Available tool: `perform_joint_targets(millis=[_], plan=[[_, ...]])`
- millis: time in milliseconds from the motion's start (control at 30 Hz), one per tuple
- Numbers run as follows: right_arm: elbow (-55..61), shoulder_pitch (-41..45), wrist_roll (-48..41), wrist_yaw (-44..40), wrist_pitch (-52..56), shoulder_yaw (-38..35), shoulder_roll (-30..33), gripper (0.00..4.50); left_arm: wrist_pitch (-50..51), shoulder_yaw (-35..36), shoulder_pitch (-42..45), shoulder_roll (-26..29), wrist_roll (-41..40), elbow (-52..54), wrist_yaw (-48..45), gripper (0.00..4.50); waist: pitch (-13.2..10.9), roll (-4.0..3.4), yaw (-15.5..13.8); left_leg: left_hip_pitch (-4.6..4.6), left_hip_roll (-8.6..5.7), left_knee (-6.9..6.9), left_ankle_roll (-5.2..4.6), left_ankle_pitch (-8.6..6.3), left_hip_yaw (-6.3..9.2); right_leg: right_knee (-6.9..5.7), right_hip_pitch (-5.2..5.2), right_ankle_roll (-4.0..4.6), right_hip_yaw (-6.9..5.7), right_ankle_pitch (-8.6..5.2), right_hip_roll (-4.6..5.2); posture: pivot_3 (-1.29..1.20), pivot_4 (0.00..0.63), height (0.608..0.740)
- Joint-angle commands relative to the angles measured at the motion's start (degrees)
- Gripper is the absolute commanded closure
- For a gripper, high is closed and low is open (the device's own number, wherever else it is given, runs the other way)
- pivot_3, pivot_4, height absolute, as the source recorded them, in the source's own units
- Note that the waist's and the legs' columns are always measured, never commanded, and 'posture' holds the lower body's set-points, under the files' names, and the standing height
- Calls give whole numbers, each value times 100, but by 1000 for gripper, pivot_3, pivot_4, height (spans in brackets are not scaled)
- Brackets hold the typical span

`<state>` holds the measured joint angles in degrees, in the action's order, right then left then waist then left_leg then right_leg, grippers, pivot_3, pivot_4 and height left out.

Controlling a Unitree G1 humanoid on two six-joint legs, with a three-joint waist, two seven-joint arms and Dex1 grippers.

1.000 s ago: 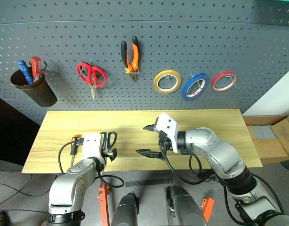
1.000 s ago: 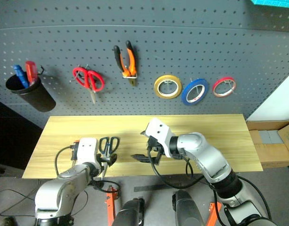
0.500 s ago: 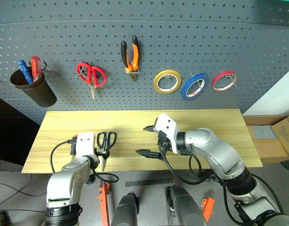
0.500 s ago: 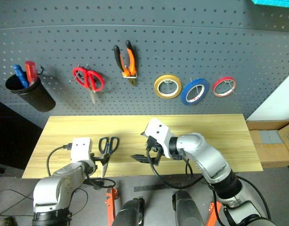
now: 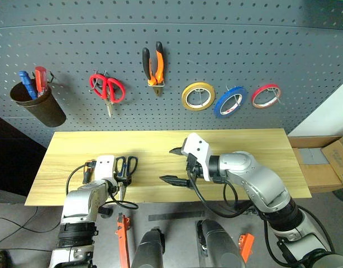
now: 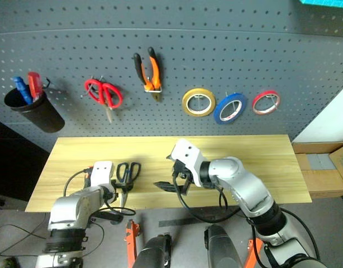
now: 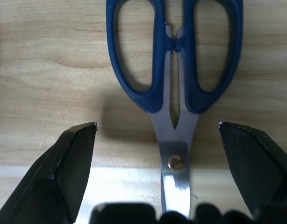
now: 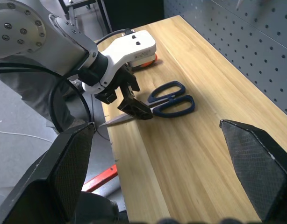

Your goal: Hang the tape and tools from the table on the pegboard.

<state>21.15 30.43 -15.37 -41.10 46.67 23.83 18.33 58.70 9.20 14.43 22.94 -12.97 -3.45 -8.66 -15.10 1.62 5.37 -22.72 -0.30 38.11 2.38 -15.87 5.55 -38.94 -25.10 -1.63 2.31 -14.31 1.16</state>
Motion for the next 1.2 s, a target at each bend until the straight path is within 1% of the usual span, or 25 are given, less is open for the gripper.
perform_joint_targets(millis=[33, 67, 100, 133, 333, 433, 467, 500, 567, 733, 900, 967, 1067, 1133, 1200], plan=[[233, 73, -117, 9, -13, -66, -49, 43, -156, -77, 58, 79, 102, -128, -119, 0, -1, 0, 10, 0, 0, 0, 0, 0, -1, 0, 0, 0, 1, 0, 0, -175, 290, 740], [231, 77, -116, 15, -9, -69, -58, 43, -183, -82, 58, 71, 116, -179, -129, 0, -1, 0, 16, 0, -1, 0, 0, 0, -1, 0, 0, 0, 2, 0, 1, -176, 290, 740], [227, 82, -115, 19, -8, -73, -65, 0, -213, -92, 48, 54, 132, -249, -136, 363, -1, 0, 18, 0, -1, 0, 0, 0, 0, 1, 0, 0, 1, 0, 3, -176, 290, 740], [229, 84, -115, 23, -6, -74, -70, 0, -235, -99, 38, 43, 144, -293, -144, 485, -1, 0, 21, 0, -1, 0, 0, 0, 0, 1, 0, 0, 1, 0, 2, -176, 290, 740], [246, 82, -108, 39, 1, -83, -89, 0, -486, -167, -31, 44, 223, -475, -236, 2426, -1, -2, 43, 3, -1, 1, 0, 0, 0, -1, 3, 0, 1, 0, 3, -179, 289, 740], [249, 88, -101, 50, -1, -95, -89, 0, -758, -82, -96, 113, 274, -485, -285, 3391, -2, -2, 60, 4, 0, 1, 1, 1, 0, -1, 3, 0, 1, 0, 3, -185, 288, 740], [249, 90, -98, 54, -4, -100, -89, 0, -863, -29, -121, 128, 272, -474, -289, 3674, -2, -2, 70, 4, 0, 0, 1, 1, 0, -1, 3, 0, 1, 0, 2, -185, 288, 740], [250, 93, -97, 59, -5, -103, -89, 0, -945, 12, -158, 150, 262, -434, -306, 3815, -2, -3, 75, 4, 0, 0, 2, 1, 0, -1, 3, -1, 2, 0, 3, -187, 287, 740], [253, 97, -99, 69, -11, -110, -87, 0, -1189, 92, -240, 149, 252, -321, -315, 3965, -2, -3, 88, 4, 0, 0, 2, 1, 1, -1, 2, 0, 1, 0, 3, -186, 288, 740], [250, 110, -77, 84, -132, -116, -89, 0, -1451, 365, -557, 44, 88, 393, -296, 4030, -7, -1, 107, -2, 1, -2, 2, 1, 0, 3, -2, 0, 3, 0, 5, -185, 288, 740], [263, 103, 73, 42, -1099, -189, -137, 0, -1830, 763, -1106, 52, -263, 1718, -575, 4059, -34, 4, 110, -11, 4, -6, 3, 0, 1, 8, -12, 0, 4, 0, 5, -186, 288, 740], [253, 39, 24, -38, -1632, -282, -199, 0, -1865, 976, -1274, 27, -506, 2129, -688, 4060, -36, 3, 110, -11, 3, -8, 3, 0, 0, 9, -11, -1, 4, 0, 7, -189, 288, 740], [441, 104, -579, -497, -1514, -531, -140, 0, -1838, 1425, -1642, 91, -1076, 3026, -1040, 4060, -46, 3, 121, -11, 4, -8, 3, 0, -2, 12, -10, -1, 3, 0, 5, -188, 289, 740], [415, 170, -679, -540, -1530, -614, -150, 0, -1733, 1635, -1861, 253, -1402, 3560, -1267, 4060, -60, 10, 120, -11, 4, -8, 3, 0, -7, 15, -9, -2, 7, -1, 6, -183, 287, 740], [332, 213, -666, -563, -1626, -650, -154, 0, -1691, 1805, -1941, 393, -1590, 3877, -1333, 4060, -66, 8, 116, -9, 5, -8, 3, 0, -2, 14, -9, -1, 6, -1, 5, -179, 286, 740]])
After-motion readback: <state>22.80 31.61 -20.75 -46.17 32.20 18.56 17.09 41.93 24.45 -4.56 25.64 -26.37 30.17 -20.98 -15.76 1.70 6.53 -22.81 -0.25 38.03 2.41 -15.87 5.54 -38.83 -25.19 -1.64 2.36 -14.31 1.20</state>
